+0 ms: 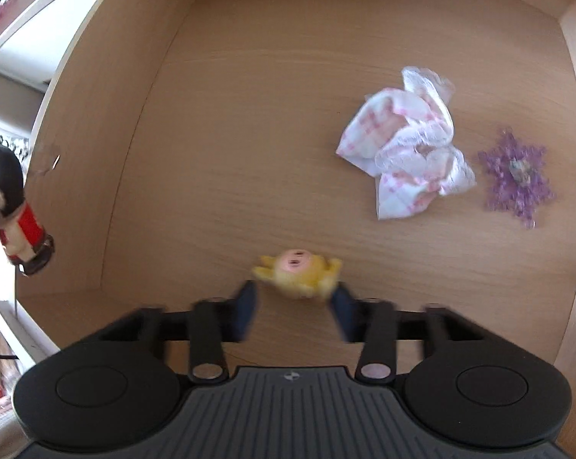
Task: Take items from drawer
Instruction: 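Hold the doll keychain up with the left tool while the right tool reaches toward the yellow plush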
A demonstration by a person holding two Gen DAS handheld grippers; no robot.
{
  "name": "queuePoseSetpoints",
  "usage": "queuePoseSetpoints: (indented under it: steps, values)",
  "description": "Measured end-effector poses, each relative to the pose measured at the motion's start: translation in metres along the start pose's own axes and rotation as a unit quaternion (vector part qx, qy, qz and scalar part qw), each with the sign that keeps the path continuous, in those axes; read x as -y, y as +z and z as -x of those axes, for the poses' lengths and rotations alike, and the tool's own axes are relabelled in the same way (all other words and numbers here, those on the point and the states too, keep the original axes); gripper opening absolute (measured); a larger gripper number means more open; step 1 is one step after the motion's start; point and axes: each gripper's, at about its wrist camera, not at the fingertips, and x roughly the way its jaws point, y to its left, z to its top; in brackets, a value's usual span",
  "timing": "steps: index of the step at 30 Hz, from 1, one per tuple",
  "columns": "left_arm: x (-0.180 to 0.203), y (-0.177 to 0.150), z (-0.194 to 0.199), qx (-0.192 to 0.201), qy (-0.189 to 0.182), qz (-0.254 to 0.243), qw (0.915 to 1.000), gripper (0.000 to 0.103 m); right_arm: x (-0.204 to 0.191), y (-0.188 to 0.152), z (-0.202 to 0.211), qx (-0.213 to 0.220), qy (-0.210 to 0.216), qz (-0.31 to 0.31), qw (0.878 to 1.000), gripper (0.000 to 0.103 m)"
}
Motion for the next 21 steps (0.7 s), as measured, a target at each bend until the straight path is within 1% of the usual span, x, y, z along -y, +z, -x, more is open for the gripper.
queuePoseSetpoints:
  steps: [4, 6, 10, 13, 14, 15, 17, 20, 21]
  values:
    - [-0.002, 0.002, -0.001, -0.002, -0.002, 0.003, 1.0000, 0.027, -0.001, 0.004, 0.010, 0.043, -0.023, 0.014, 0.999, 0.033]
    - [-0.001, 0.001, -0.002, -0.001, -0.001, 0.002, 1.0000, 0.027, 0.003, 0.006, 0.019, 0.068, -0.033, 0.008, 0.997, 0.033]
    - [-0.001, 0.003, -0.007, -0.008, -0.003, 0.002, 1.0000, 0.027, 0.017, 0.002, 0.042, 0.115, -0.037, -0.017, 0.993, 0.035]
    - [0.001, 0.004, -0.012, -0.016, -0.008, -0.005, 0.9998, 0.027, 0.030, -0.005, 0.054, 0.134, -0.040, -0.040, 0.989, 0.045]
    - [0.002, 0.005, -0.014, -0.018, -0.010, -0.007, 0.9998, 0.027, 0.034, -0.007, 0.056, 0.136, -0.042, -0.047, 0.989, 0.051]
    - [0.004, 0.005, -0.015, -0.020, -0.011, -0.010, 0.9997, 0.027, 0.038, -0.010, 0.057, 0.135, -0.043, -0.053, 0.988, 0.059]
    - [0.005, 0.007, -0.017, -0.023, -0.013, -0.013, 0.9996, 0.027, 0.047, -0.012, 0.054, 0.129, -0.039, -0.066, 0.989, 0.068]
    - [0.006, 0.009, -0.019, -0.025, -0.014, -0.016, 0.9994, 0.027, 0.052, -0.011, 0.045, 0.105, -0.030, -0.077, 0.991, 0.070]
    - [0.006, 0.009, -0.019, -0.026, -0.014, -0.016, 0.9994, 0.027, 0.051, -0.013, 0.042, 0.099, -0.027, -0.076, 0.992, 0.073]
